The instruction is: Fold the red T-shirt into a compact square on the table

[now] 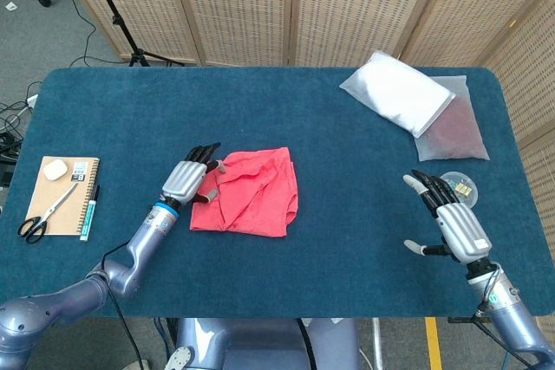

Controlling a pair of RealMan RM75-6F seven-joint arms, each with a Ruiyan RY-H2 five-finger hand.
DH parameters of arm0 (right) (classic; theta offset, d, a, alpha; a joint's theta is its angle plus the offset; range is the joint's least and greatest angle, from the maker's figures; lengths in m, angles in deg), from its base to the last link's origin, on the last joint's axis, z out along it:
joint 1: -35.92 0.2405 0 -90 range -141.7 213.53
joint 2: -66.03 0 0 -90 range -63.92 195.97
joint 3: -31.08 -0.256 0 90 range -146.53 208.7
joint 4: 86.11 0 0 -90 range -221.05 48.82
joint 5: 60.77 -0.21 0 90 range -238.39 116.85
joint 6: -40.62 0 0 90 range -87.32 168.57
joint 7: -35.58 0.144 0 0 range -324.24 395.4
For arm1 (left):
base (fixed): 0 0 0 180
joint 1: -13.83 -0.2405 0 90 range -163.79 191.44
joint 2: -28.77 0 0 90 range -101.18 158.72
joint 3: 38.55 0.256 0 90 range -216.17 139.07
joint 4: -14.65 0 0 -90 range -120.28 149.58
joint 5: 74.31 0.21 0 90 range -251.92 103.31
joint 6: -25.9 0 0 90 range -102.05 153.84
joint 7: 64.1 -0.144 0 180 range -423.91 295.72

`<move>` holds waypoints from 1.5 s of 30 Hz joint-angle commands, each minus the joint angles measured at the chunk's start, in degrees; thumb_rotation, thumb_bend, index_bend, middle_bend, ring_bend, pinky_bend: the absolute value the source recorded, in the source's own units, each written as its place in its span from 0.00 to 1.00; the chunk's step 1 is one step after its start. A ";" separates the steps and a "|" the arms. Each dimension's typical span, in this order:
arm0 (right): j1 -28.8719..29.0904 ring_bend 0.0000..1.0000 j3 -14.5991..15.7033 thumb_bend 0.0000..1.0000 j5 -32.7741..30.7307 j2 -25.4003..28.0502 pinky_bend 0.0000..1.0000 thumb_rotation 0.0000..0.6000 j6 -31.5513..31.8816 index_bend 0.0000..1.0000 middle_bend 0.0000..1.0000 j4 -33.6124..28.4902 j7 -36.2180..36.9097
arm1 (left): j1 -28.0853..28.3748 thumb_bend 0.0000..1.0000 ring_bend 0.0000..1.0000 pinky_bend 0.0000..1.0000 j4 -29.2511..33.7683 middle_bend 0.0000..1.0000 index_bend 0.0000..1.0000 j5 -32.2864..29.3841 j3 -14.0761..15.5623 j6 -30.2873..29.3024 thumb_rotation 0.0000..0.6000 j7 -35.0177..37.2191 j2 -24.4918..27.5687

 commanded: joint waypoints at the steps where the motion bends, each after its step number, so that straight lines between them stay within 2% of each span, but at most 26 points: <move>1: 0.01 0.00 -0.02 0.00 -0.05 -0.01 0.00 1.00 -0.02 0.00 0.00 0.04 0.03 | 0.27 0.36 0.00 0.00 -0.80 0.00 0.39 -0.11 -0.43 0.23 1.00 -0.03 -0.79; 6: 0.06 0.00 -0.04 0.00 -0.13 -0.10 0.00 1.00 -0.15 0.00 0.00 0.16 0.00 | 0.60 0.41 0.00 0.00 -2.09 0.00 0.42 -0.19 -1.18 -0.02 1.00 0.04 -2.29; 13: 0.07 0.00 -0.04 0.00 -0.16 -0.12 0.00 1.00 -0.19 0.00 0.00 0.22 0.08 | 0.83 0.48 0.00 0.00 -3.79 0.00 0.56 -0.45 -1.74 0.09 1.00 -0.78 -4.30; 20: 0.07 0.00 -0.01 0.00 -0.04 -0.06 0.00 1.00 -0.14 0.00 0.00 0.15 0.21 | 0.58 0.53 0.00 0.00 -3.30 0.00 0.61 0.00 -2.36 -1.32 1.00 -0.31 -4.15; 27: -0.01 0.00 0.04 0.00 0.15 0.10 0.00 1.00 0.08 0.00 0.00 -0.05 0.32 | 0.10 0.54 0.00 0.00 3.53 0.00 0.64 1.28 -3.20 -4.46 1.00 -0.49 -0.53; 33: -0.01 0.00 0.13 0.00 0.28 0.12 0.00 1.00 0.05 0.00 0.00 -0.24 0.18 | 0.51 0.54 0.00 0.00 11.47 0.00 0.65 3.21 -3.07 -6.52 1.00 -4.67 2.57; 39: -0.09 0.00 0.13 0.00 0.27 0.29 0.00 1.00 0.19 0.00 0.00 -0.31 0.44 | 2.09 0.53 0.00 0.00 14.93 0.00 0.66 6.03 -1.74 -6.99 1.00 -9.55 2.31; 45: -0.06 0.00 0.15 0.00 0.40 0.45 0.00 1.00 0.19 0.00 0.00 -0.24 0.95 | 3.25 0.53 0.00 0.00 15.00 0.00 0.67 8.68 -0.06 -7.77 1.00 -13.96 0.18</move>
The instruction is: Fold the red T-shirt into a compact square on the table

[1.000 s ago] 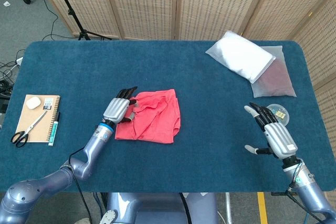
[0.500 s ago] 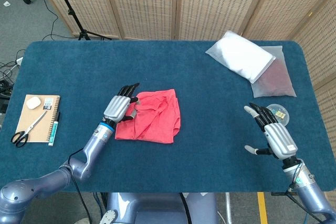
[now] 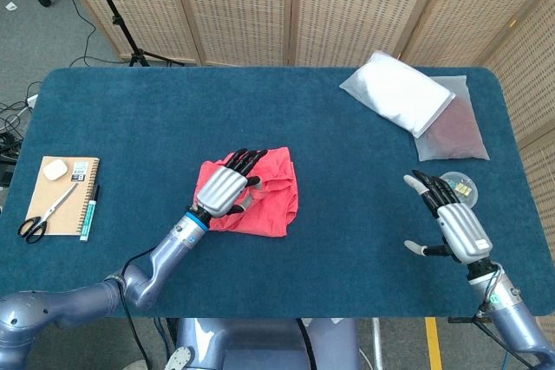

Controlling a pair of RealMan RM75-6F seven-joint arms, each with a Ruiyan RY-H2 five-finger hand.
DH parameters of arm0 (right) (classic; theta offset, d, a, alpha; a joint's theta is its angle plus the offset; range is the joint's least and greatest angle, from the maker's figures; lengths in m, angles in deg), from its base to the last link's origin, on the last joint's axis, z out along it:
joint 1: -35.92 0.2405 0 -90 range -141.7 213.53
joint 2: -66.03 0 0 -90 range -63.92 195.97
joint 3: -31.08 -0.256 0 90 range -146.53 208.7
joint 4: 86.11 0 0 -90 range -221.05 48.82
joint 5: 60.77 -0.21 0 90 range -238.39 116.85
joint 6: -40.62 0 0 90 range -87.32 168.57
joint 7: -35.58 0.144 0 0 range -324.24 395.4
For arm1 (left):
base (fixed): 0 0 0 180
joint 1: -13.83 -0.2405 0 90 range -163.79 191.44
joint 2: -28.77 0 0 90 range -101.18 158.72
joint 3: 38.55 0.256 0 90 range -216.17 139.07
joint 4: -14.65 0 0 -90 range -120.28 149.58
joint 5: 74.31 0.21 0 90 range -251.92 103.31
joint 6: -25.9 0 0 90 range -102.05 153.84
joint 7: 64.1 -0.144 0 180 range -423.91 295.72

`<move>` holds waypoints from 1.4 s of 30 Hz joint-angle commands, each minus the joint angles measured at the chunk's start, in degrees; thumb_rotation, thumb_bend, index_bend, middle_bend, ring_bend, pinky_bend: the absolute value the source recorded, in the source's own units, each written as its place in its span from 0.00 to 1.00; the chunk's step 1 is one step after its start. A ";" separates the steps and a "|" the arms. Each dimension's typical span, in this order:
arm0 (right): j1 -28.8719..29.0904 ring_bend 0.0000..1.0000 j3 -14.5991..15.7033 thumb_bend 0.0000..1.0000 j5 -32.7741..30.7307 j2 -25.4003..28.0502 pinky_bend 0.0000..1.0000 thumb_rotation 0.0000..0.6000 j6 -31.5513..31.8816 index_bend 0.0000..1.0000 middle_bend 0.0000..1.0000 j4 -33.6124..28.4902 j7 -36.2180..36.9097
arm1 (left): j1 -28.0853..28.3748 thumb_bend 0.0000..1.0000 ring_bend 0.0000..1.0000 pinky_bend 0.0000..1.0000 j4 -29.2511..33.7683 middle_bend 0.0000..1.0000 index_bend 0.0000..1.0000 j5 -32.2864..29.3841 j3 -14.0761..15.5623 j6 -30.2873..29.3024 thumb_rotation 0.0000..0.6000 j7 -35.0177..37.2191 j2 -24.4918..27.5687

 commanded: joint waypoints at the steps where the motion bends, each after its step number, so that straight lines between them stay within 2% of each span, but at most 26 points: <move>1: 0.02 0.00 0.03 0.00 0.04 0.04 0.00 1.00 -0.04 0.00 0.00 0.02 0.10 | 0.84 0.52 0.00 0.00 -0.26 0.00 0.67 1.68 1.18 -0.46 1.00 -2.05 -1.50; 9: -0.03 0.00 0.00 0.00 0.02 0.31 0.00 1.00 0.05 0.00 0.00 0.13 0.77 | 1.92 0.51 0.00 0.00 -1.90 0.00 0.68 4.48 3.33 -0.55 1.00 -3.28 -4.16; 13: 0.04 0.00 0.09 0.00 0.09 0.30 0.00 1.00 -0.13 0.00 0.00 0.20 0.89 | 2.22 0.43 0.00 0.00 -3.03 0.00 0.68 4.50 3.46 -0.12 1.00 -4.84 -5.04; 17: 0.04 0.00 0.12 0.00 0.16 0.28 0.00 1.00 -0.10 0.00 0.00 0.19 0.84 | 2.53 0.40 0.00 0.00 -3.89 0.00 0.66 4.53 3.60 0.36 1.00 -5.73 -5.79; 18: 0.03 0.00 0.13 0.00 0.18 0.28 0.00 1.00 -0.08 0.00 0.00 0.14 0.84 | 2.70 0.38 0.00 0.00 -4.40 0.00 0.62 5.02 4.10 0.54 1.00 -6.27 -6.16; 20: 0.01 0.00 0.15 0.00 0.19 0.28 0.00 1.00 -0.06 0.00 0.00 0.13 0.79 | 2.72 0.33 0.00 0.00 -4.73 0.00 0.47 5.25 4.29 0.42 1.00 -6.24 -6.42; 22: 0.00 0.00 0.17 0.00 0.22 0.29 0.00 1.00 -0.05 0.00 0.00 0.12 0.75 | 2.72 0.25 0.00 0.00 -4.97 0.00 0.18 5.50 4.45 0.24 1.00 -5.92 -6.65; 24: -0.01 0.00 0.18 0.00 0.22 0.29 0.00 1.00 -0.03 0.00 0.00 0.09 0.75 | 2.66 0.18 0.00 0.00 -5.44 0.00 0.03 5.89 4.42 -0.61 1.00 -5.30 -7.12; 25: -0.02 0.00 0.18 0.00 0.22 0.30 0.00 1.00 -0.02 0.00 0.00 0.07 0.76 | 2.63 0.16 0.00 0.00 -5.64 0.00 0.00 5.98 4.34 -0.95 1.00 -5.07 -7.32; 30: -0.08 0.00 0.21 0.00 0.27 0.37 0.00 1.00 0.08 0.00 0.00 0.12 0.95 | 2.19 0.13 0.00 0.00 -6.83 0.00 0.00 6.81 1.95 -6.82 1.00 -0.44 -8.63; 36: -0.10 0.00 0.28 0.00 0.41 0.41 0.00 1.00 0.15 0.00 0.00 0.15 1.07 | 1.75 0.13 0.00 0.00 -5.92 0.00 0.00 4.62 -0.18 -6.91 1.00 1.63 -6.92; 42: -0.06 0.00 0.32 0.00 0.42 0.36 0.00 1.00 0.05 0.00 0.00 0.14 0.98 | 0.78 0.13 0.00 0.00 -5.73 0.00 0.00 2.64 -0.30 -5.36 1.00 2.07 -5.04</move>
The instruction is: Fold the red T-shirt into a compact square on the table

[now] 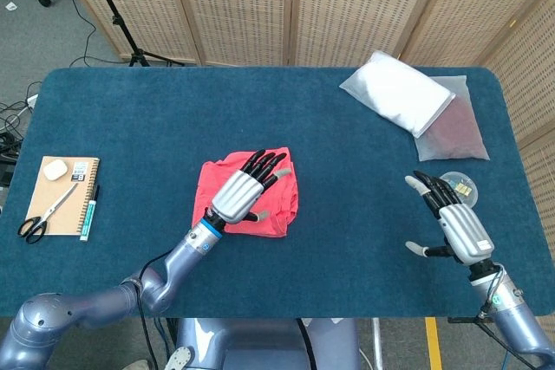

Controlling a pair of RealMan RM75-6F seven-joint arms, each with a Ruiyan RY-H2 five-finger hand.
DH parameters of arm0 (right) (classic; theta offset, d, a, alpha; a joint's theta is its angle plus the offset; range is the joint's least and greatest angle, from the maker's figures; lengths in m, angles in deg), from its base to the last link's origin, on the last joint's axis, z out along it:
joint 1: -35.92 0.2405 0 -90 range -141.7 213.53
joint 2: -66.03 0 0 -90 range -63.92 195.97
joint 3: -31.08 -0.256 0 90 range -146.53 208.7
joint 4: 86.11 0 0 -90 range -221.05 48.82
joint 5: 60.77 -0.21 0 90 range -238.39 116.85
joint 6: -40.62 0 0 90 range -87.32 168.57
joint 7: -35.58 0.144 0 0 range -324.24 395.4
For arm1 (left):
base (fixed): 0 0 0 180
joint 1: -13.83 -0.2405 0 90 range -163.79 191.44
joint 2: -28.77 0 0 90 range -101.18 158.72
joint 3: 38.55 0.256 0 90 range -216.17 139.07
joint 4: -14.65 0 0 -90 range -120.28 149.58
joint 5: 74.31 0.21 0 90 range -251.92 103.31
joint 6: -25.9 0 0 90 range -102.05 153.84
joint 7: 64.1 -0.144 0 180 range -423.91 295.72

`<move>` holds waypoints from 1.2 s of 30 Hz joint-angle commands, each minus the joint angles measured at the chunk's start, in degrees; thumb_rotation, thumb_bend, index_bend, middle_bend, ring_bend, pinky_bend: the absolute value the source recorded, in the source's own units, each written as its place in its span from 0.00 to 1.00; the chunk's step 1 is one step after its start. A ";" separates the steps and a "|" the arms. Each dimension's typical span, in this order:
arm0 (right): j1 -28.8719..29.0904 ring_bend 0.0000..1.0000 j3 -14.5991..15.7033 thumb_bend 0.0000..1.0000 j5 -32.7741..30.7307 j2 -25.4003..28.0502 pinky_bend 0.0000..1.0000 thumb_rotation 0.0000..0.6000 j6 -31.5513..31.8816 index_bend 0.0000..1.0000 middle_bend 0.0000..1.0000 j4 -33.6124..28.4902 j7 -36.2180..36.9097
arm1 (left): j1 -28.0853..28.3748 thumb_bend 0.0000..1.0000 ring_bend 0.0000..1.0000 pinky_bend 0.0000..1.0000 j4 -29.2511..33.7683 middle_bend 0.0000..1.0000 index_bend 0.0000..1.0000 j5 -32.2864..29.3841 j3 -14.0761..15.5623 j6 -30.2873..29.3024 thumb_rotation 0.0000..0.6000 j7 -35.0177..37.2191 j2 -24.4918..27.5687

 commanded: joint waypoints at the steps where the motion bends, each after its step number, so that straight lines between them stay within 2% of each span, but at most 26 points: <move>1: 0.09 0.00 0.08 0.00 0.00 -0.11 0.00 1.00 -0.25 0.00 0.00 0.02 -0.13 | -0.38 0.13 0.00 0.00 -0.27 0.00 0.00 -1.32 -0.43 0.98 1.00 1.23 0.12; 15: 0.45 0.00 -0.23 0.00 -0.85 -0.07 0.00 1.00 -1.06 0.00 0.00 0.74 1.20 | 5.12 0.14 0.00 0.00 -11.19 0.00 0.00 -5.82 -5.05 6.05 1.00 -0.52 -8.52; 27: 0.40 0.00 -0.22 0.00 -0.80 0.17 0.00 1.00 -0.97 0.00 0.00 1.06 2.38 | 10.17 0.14 0.00 0.00 -21.91 0.00 0.00 -6.90 -5.91 10.02 1.00 -0.90 -16.72; 32: 0.43 0.00 -0.25 0.00 -1.00 0.20 0.00 1.00 -1.14 0.00 0.00 1.40 2.79 | 10.79 0.14 0.00 0.00 -24.78 0.00 0.00 -6.72 -5.75 9.80 1.00 0.50 -18.26; 36: 0.44 0.00 -0.22 0.00 -0.86 0.21 0.00 1.00 -1.11 0.00 0.00 1.47 2.93 | 10.73 0.14 0.00 0.00 -24.19 0.00 0.00 -6.36 -5.88 8.24 1.00 2.63 -17.90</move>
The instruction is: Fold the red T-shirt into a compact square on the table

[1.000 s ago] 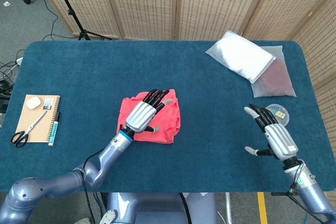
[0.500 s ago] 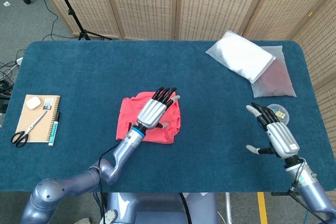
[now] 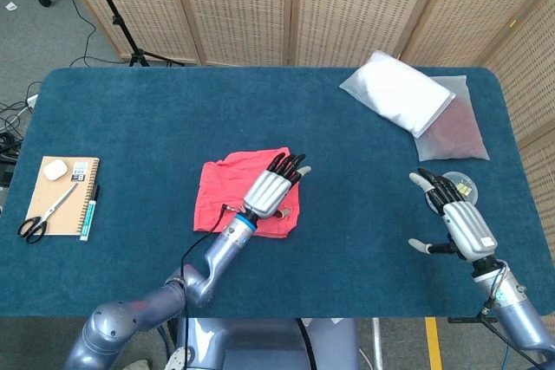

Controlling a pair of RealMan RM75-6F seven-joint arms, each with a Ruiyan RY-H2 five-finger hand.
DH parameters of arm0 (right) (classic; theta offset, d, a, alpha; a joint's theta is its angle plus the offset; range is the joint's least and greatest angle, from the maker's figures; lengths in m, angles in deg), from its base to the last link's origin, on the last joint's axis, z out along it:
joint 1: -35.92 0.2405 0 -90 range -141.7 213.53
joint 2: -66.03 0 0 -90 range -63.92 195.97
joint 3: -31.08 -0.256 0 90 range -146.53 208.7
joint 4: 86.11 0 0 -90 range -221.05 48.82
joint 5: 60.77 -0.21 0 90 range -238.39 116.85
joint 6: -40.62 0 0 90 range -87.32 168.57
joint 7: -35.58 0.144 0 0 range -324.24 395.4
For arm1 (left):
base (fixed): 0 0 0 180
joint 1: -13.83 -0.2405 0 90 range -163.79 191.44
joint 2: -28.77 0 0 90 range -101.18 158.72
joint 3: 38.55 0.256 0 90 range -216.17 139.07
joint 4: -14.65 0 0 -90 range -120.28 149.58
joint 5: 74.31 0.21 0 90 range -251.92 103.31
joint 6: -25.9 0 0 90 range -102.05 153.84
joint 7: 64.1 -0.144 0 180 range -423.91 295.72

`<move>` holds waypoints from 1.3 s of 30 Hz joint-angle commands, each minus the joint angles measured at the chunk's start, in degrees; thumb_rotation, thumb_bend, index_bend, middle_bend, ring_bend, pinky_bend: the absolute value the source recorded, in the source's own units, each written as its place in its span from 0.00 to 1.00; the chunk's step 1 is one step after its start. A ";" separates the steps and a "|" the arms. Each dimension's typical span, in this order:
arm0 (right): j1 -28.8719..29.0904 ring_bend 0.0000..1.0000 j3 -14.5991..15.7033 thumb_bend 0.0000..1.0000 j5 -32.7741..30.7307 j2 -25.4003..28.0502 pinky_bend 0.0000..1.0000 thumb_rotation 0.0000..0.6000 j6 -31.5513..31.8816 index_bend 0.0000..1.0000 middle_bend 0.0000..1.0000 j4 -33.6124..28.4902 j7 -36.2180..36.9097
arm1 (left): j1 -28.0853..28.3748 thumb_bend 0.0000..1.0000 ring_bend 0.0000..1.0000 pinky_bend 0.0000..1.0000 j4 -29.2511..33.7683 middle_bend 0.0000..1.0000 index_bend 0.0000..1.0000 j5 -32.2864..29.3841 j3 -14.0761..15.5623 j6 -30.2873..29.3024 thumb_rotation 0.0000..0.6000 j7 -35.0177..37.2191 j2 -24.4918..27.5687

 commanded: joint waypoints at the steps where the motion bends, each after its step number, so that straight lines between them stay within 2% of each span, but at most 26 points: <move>1: -0.03 0.00 0.02 0.00 0.09 0.01 0.00 1.00 0.11 0.00 0.00 -0.01 -0.04 | -0.13 0.14 0.00 0.00 1.40 0.00 0.00 0.64 -0.06 -2.14 1.00 1.94 0.80; 5: -0.08 0.00 0.13 0.00 0.38 0.00 0.00 1.00 0.28 0.00 0.00 -0.16 -0.23 | -1.07 0.14 0.00 0.00 5.60 0.00 0.00 1.63 -0.20 -5.91 1.00 2.63 3.72; 9: -0.19 0.00 0.27 0.00 0.78 0.05 0.00 1.00 0.60 0.00 0.00 -0.41 -0.57 | -3.03 0.13 0.00 0.00 12.45 0.00 0.00 2.11 -0.69 -9.72 1.00 1.30 8.68; 12: -0.39 0.00 0.43 0.00 1.22 0.13 0.00 1.00 1.08 0.00 0.00 -0.81 -1.02 | -6.33 0.12 0.00 0.00 22.09 0.00 0.00 1.93 -1.20 -12.96 1.00 -1.19 16.00; 16: -0.64 0.00 0.55 0.00 1.59 0.29 0.00 1.00 1.64 0.00 0.00 -1.26 -1.55 | -11.57 0.07 0.00 0.00 35.72 0.00 0.00 0.37 -1.01 -14.91 1.00 -5.54 26.42; 18: -0.71 0.00 0.54 0.00 1.63 0.33 0.00 1.00 1.81 0.00 0.00 -1.38 -1.74 | -13.60 0.05 0.00 0.00 40.54 0.00 0.00 -0.45 -0.64 -15.28 1.00 -6.96 30.22; 23: -1.01 0.00 0.59 0.00 1.99 0.55 0.00 1.00 2.51 0.00 0.00 -1.97 -2.31 | -22.77 0.04 0.00 0.00 52.56 0.00 0.00 -2.22 2.42 -19.18 1.00 -7.53 43.35; 27: -1.04 0.00 0.77 0.00 2.43 0.62 0.00 1.00 2.63 0.00 0.00 -2.46 -2.83 | -30.08 0.04 0.00 0.00 55.75 0.00 0.00 -2.23 6.29 -23.14 1.00 -4.38 50.19; 32: -1.09 0.00 1.01 0.00 2.94 0.70 0.00 1.00 2.77 0.00 0.00 -2.96 -3.43 | -38.12 0.04 0.00 0.00 56.07 0.00 0.00 -2.34 10.54 -28.41 1.00 -0.60 53.66; 36: -1.29 0.00 0.95 0.00 3.35 0.80 0.00 1.00 3.48 0.00 0.00 -3.17 -4.20 | -43.59 0.05 0.00 0.00 58.04 0.00 0.00 -5.27 13.02 -30.45 1.00 -1.71 56.18; 39: -1.55 0.00 0.80 0.00 3.37 0.64 0.00 1.00 4.16 0.00 0.00 -3.18 -5.40 | -45.80 0.06 0.00 0.00 60.90 0.00 0.00 -6.85 13.59 -31.44 1.00 -4.24 57.86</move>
